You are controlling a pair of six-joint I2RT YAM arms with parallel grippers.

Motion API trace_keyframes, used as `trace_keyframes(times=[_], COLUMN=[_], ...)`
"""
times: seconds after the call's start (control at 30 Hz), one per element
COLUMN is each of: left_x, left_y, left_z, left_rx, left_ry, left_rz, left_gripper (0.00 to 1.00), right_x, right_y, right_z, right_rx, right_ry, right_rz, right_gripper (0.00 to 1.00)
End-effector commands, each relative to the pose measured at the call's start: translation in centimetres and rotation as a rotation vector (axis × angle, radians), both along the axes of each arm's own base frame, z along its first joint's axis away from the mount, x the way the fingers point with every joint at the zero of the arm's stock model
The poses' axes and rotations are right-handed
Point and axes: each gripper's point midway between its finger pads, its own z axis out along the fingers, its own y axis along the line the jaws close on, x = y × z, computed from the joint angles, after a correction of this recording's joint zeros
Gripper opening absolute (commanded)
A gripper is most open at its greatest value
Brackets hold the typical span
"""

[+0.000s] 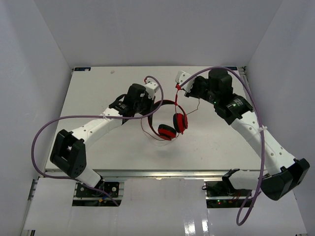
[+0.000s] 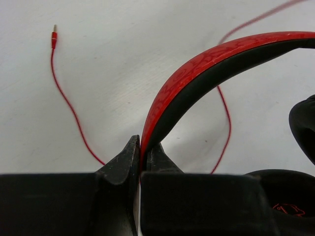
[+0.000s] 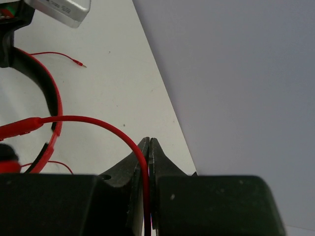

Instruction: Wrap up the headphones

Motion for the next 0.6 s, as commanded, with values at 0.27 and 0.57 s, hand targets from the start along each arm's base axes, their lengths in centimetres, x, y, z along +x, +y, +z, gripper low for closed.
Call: trace_keyframes(times=[0.27,0.57], left_x=[-5.5,-7.8], left_y=[-1.9,-2.4], left_z=[6.7,9.9], left_rx=[-0.166,-0.243], left_ry=[-0.179,-0.236], left_rz=[-0.246,-0.343], left_gripper=[0.00,0.00], right_x=[4.6,6.1], right_y=[-3.9,-5.0], right_z=[-0.9,-4.3], right_rx=[0.145,0.208], right_ry=[0.036,0.179], right_rz=[-0.157,-0.159], right_gripper=[0.08,0.08])
